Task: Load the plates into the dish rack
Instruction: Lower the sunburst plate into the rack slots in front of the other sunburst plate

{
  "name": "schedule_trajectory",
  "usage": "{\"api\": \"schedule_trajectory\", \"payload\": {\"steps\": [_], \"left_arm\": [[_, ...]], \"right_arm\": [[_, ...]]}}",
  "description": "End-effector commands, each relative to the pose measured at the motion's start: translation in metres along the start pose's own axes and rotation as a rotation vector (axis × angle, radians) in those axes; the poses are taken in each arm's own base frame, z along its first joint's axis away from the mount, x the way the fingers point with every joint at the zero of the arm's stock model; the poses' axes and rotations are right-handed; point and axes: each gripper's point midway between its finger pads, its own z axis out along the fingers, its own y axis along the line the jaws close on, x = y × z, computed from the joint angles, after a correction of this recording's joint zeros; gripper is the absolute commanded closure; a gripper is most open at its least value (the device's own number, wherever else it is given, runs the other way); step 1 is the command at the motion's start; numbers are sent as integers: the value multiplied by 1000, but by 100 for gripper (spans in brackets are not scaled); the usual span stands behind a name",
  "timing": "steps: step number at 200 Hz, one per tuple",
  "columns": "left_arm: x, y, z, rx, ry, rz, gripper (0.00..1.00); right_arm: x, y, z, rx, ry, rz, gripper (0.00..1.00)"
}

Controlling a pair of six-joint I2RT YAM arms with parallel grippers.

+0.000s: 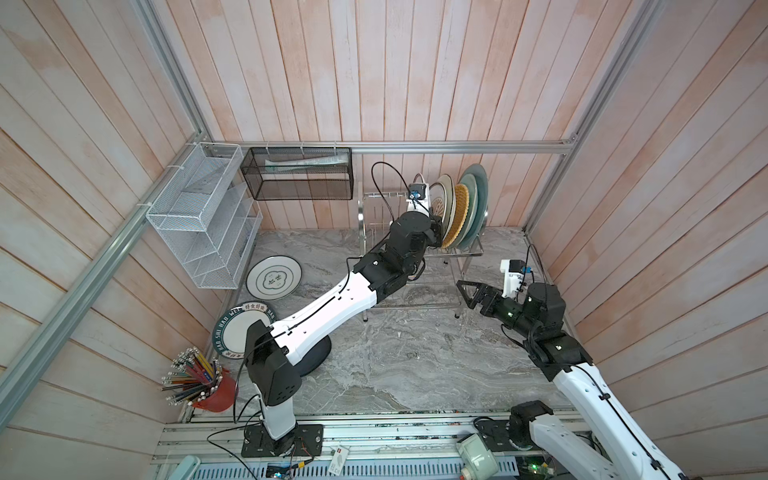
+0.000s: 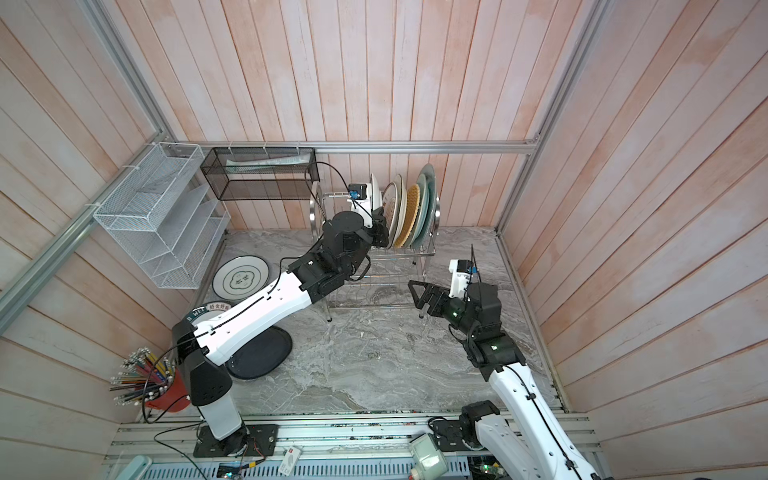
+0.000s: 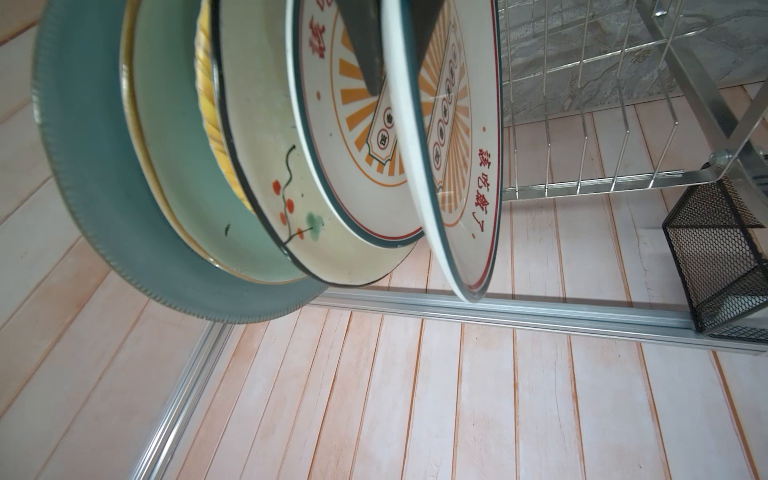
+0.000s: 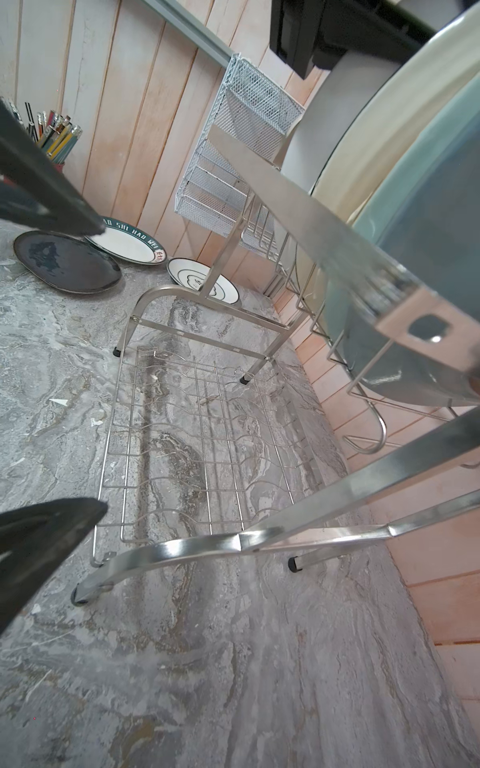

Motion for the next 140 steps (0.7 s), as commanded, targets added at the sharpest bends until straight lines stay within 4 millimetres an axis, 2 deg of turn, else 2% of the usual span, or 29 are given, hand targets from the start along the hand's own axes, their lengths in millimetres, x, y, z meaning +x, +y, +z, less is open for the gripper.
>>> {"api": "schedule_trajectory", "payload": {"steps": [1, 30, 56, 90, 114, 140], "left_arm": [[12, -5, -7, 7, 39, -9, 87], [8, -7, -6, 10, 29, 1, 72], [-1, -11, -4, 18, 15, 12, 68], [-28, -17, -11, 48, -25, 34, 58], [-56, -21, -26, 80, -54, 68, 50], [-81, -10, -59, 86, -81, 110, 38]], "right_arm": [[2, 1, -2, -6, 3, 1, 2], [3, 1, -3, -7, 3, -2, 2], [2, 2, -5, -5, -2, -7, 2], [-2, 4, -6, -3, -14, -15, 2], [-7, 7, -8, -2, -27, -30, 2], [-12, 10, -9, -7, -37, -46, 2]]}}
